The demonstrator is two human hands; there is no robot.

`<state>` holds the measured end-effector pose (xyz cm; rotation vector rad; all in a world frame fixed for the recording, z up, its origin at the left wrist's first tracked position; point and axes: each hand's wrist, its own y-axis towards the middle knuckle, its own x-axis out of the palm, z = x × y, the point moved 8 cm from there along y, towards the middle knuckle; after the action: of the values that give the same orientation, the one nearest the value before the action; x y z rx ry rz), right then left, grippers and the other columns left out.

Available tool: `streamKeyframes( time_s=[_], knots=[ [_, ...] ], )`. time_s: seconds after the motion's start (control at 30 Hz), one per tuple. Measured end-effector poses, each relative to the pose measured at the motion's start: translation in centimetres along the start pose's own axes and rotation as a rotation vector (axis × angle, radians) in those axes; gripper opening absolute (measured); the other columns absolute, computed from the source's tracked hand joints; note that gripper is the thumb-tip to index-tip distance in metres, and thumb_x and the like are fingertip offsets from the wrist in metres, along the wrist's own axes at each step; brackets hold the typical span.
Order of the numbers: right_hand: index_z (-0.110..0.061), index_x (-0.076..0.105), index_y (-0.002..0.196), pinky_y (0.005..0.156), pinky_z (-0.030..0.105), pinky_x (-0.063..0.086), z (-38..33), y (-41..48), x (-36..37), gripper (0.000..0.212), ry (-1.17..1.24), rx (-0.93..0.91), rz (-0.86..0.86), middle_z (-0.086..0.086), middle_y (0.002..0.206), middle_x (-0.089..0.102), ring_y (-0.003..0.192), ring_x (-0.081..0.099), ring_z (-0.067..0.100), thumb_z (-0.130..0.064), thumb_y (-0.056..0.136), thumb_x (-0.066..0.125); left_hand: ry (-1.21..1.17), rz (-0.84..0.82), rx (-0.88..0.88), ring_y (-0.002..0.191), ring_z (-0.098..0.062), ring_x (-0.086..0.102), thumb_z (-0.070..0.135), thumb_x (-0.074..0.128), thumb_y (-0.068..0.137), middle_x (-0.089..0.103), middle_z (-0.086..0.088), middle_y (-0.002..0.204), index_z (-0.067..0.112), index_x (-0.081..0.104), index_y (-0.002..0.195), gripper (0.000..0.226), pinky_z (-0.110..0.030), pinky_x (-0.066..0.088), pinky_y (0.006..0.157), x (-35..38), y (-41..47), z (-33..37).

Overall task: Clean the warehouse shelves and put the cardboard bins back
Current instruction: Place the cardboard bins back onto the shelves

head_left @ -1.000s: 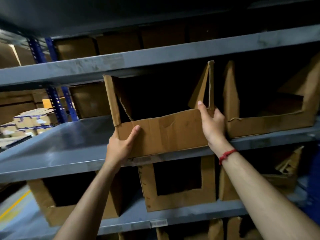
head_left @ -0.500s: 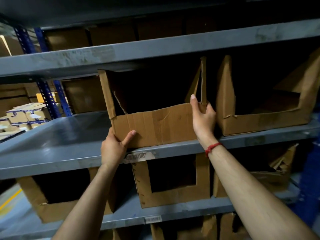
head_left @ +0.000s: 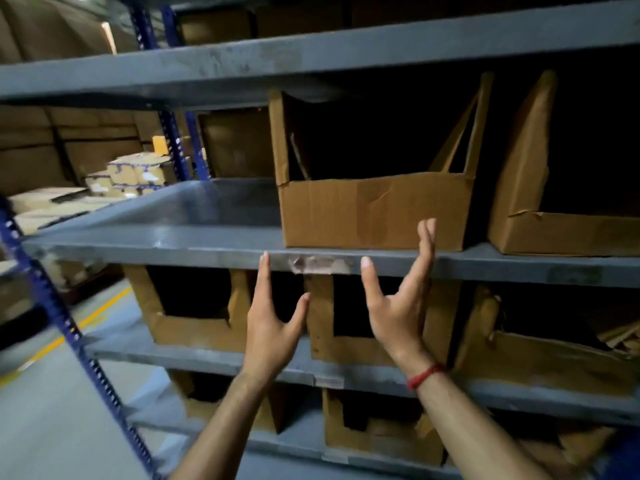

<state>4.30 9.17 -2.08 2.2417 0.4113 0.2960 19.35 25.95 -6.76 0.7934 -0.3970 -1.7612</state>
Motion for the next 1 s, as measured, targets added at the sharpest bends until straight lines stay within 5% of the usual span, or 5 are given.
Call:
streamKeyframes(
  time_s=[0.3,0.53,0.67,0.87,1.0],
  knots=[
    [-0.01,0.036,0.148,0.111,0.047,0.042,0.8,-12.7,10.1,0.067,0.257,0.202,-0.434,-0.002,0.153,0.04,0.139,0.043,0.013,-0.017,0.089,0.068,0.047,0.144,-0.369,0.141,-0.005,0.036,0.043,0.071,0.085,0.029,0.036,0.146,0.025,0.025,0.158,0.088,-0.027,0.032,0.117,-9.9,-12.1,-10.0],
    [-0.023,0.045,0.141,0.107,0.035,0.046,-0.7,-24.3,17.4,0.057,0.326,0.345,-0.792,-0.009,0.14,0.051,0.129,0.05,0.005,-0.024,0.089,0.07,0.218,0.237,-0.698,0.143,-0.017,0.039,0.044,0.072,0.088,0.04,0.003,0.155,0.024,0.032,0.154,0.08,-0.032,0.036,0.114,-19.0,-24.4,-15.8],
    [-0.027,0.045,0.141,0.109,0.029,0.042,-0.9,-30.6,21.4,0.056,0.292,0.415,-0.995,-0.012,0.142,0.05,0.13,0.045,-0.004,-0.021,0.091,0.071,0.239,0.3,-0.861,0.136,-0.013,0.044,0.034,0.075,0.088,0.042,0.003,0.154,0.022,0.032,0.155,0.08,-0.026,0.038,0.107,-23.1,-29.5,-18.8],
    [-0.05,0.038,0.133,0.095,0.006,0.035,-0.4,-40.6,27.6,0.057,0.152,0.446,-1.314,-0.021,0.136,0.046,0.118,0.038,-0.023,-0.027,0.091,0.069,0.215,0.35,-1.066,0.138,-0.024,0.045,0.032,0.074,0.089,0.041,-0.004,0.156,0.021,0.031,0.155,0.08,-0.043,0.042,0.111,-28.2,-35.3,-24.1],
    [-0.04,0.041,0.14,0.109,0.03,0.041,1.4,-46.6,30.1,0.059,0.063,0.508,-1.433,-0.016,0.142,0.045,0.128,0.041,-0.003,-0.03,0.089,0.07,0.149,0.345,-1.189,0.139,-0.029,0.043,0.029,0.072,0.09,0.04,-0.009,0.156,0.017,0.03,0.155,0.078,-0.043,0.04,0.112,-30.0,-38.7,-27.4]
  ],
)
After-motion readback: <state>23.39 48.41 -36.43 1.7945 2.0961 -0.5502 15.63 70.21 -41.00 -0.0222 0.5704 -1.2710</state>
